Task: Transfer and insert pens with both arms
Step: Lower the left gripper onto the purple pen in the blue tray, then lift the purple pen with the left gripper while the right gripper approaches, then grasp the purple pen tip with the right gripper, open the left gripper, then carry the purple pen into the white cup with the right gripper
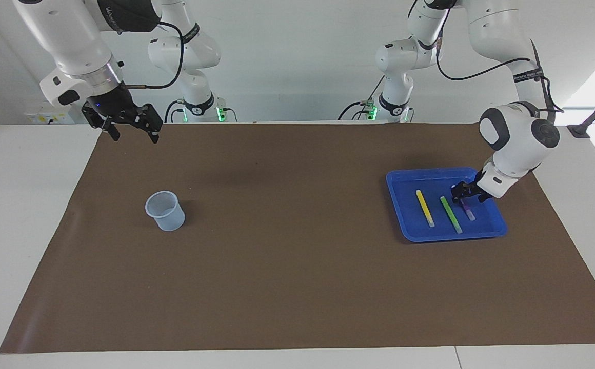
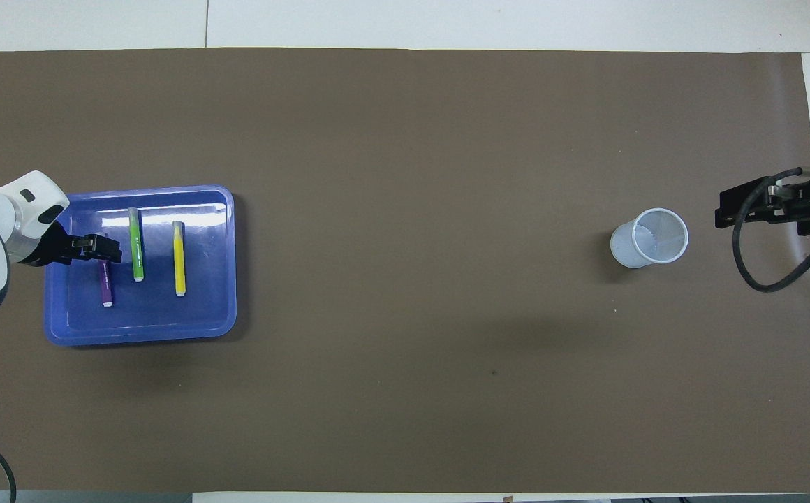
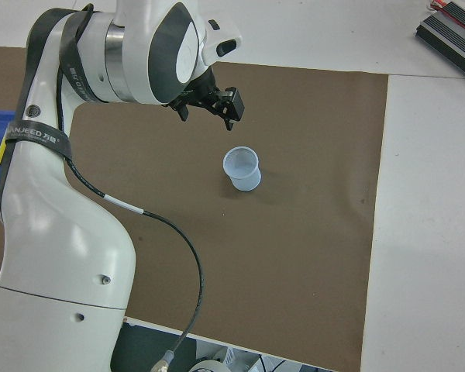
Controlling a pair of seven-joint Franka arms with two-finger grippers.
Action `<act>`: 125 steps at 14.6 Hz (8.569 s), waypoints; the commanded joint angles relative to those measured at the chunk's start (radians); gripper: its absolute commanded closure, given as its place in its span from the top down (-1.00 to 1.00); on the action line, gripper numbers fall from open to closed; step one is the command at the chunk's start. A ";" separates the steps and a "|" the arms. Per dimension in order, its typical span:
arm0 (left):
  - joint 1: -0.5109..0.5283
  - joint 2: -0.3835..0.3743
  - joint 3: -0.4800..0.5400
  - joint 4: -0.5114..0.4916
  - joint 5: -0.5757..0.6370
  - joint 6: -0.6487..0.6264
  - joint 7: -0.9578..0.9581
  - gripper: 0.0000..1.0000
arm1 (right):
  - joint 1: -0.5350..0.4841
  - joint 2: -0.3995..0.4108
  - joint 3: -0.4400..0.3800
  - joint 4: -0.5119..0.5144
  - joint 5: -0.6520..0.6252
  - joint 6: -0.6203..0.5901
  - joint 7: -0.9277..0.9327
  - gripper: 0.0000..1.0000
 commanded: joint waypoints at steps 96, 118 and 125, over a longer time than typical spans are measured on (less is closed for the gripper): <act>-0.516 -0.418 -0.092 -0.138 -1.133 0.136 -1.860 -1.00 | 0.436 0.131 0.059 -0.024 0.544 0.526 0.324 -0.83; -0.400 -0.415 -0.089 -0.125 -0.823 -0.015 -1.784 1.00 | 0.099 0.045 0.056 -0.198 0.092 0.468 -0.018 -1.00; -0.233 -0.415 -0.088 -0.123 -0.451 -0.161 -1.592 1.00 | -0.056 -0.030 0.056 -0.334 -0.028 0.498 -0.231 -1.00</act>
